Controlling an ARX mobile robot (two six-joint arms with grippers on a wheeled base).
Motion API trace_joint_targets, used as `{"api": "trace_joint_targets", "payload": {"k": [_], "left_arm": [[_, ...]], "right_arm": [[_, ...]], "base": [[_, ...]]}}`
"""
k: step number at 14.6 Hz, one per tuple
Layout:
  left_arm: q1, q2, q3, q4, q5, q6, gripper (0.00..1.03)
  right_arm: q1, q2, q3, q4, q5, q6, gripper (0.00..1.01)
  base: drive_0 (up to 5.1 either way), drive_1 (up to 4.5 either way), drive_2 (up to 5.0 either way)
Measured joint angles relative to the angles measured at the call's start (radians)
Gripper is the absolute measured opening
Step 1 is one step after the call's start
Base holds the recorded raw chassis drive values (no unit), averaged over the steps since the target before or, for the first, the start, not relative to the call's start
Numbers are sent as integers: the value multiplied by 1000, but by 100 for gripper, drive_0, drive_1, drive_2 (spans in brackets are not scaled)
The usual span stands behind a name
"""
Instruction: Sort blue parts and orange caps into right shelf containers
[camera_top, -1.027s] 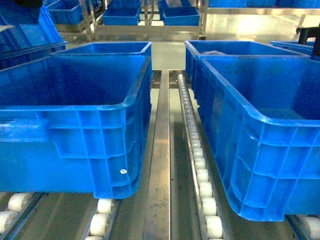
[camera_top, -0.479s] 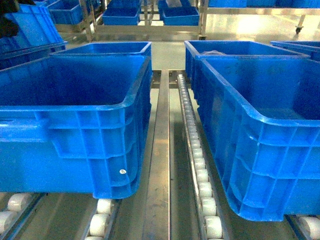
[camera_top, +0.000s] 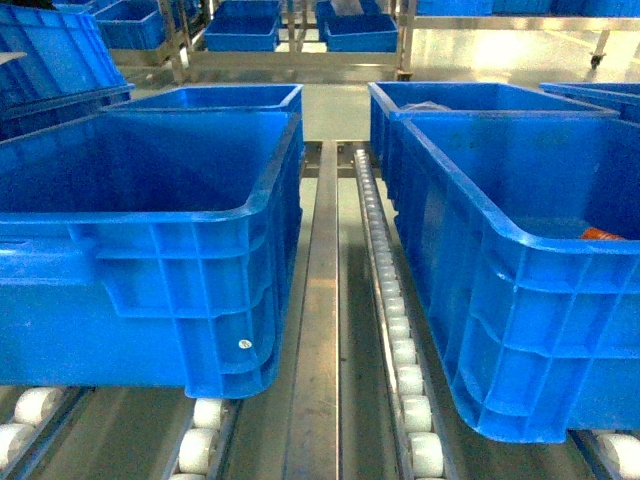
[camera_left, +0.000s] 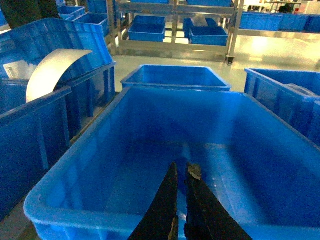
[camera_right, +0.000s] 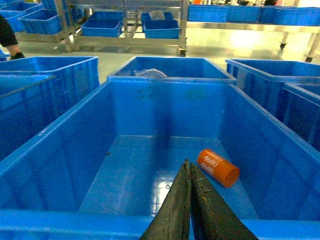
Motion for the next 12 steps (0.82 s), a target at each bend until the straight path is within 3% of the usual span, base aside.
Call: {"api": "trace_joint_targets", "payload": {"k": [4,7,8,12], "left_arm": [[-6,-183,-133,-53,10,1,2],[-6,-327,-198,-138,10,1,2],[-6,-338,-231,-82,10,2,2],[-6,-524,-274,-253,10,2,2]], "right_arm": [[7,-133,-124,-14,-11,1,3],[7,-319,-165,-146,-11,2,3],[7,-370,-175,-193,-11,2,3],[7,-581,-192,-378,-11,2,3]], "base": [[0,0,0],[0,0,0],[0,0,0],[0,0,0]]}}
